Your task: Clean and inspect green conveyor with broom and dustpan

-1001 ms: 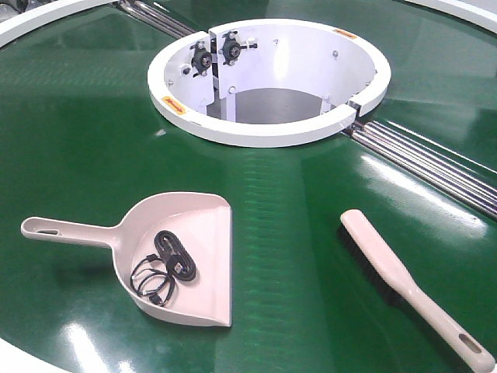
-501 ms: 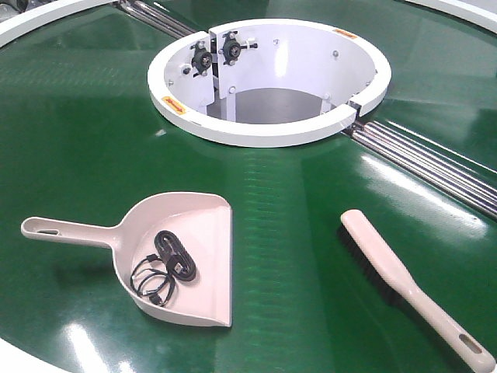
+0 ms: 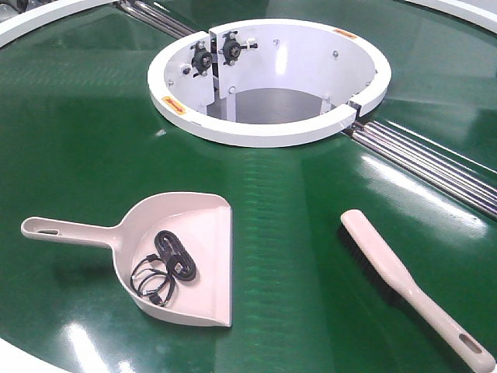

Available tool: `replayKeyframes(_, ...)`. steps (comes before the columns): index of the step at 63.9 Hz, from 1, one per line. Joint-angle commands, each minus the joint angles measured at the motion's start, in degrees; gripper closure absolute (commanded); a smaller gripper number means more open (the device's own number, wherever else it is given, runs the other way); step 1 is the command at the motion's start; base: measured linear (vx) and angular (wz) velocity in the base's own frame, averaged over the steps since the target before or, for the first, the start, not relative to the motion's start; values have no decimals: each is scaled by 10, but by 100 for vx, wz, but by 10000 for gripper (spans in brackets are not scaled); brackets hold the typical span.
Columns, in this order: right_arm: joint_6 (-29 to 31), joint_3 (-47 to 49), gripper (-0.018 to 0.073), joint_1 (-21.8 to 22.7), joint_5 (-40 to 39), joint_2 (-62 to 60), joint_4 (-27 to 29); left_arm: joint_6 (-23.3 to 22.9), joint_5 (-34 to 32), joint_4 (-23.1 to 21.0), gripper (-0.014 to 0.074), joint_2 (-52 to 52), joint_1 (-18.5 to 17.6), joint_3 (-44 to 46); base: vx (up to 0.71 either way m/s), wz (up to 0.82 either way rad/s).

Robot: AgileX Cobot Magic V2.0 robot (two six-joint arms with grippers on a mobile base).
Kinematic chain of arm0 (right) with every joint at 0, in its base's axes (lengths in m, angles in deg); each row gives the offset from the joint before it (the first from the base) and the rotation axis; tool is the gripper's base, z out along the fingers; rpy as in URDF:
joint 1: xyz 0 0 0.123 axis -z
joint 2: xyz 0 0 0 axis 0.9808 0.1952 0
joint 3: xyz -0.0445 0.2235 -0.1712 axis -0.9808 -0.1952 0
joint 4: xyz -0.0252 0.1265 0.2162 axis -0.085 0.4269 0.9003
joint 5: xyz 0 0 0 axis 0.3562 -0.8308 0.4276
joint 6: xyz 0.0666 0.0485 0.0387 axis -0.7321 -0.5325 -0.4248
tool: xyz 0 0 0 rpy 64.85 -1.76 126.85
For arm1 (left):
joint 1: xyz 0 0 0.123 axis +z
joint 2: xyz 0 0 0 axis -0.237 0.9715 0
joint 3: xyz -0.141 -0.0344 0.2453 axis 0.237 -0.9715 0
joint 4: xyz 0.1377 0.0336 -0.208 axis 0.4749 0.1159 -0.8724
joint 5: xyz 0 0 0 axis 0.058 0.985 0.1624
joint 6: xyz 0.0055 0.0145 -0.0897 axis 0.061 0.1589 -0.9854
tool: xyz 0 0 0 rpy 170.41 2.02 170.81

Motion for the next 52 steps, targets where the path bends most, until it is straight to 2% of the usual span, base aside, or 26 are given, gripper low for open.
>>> replayKeyframes(1,4,-12,569,3,-44,-10,-1,-4,-38,0,603,-8,0,-18,0,0)
replayKeyframes(52,4,-12,569,3,-45,-10,-1,-4,-38,0,603,-8,0,-18,0,0)
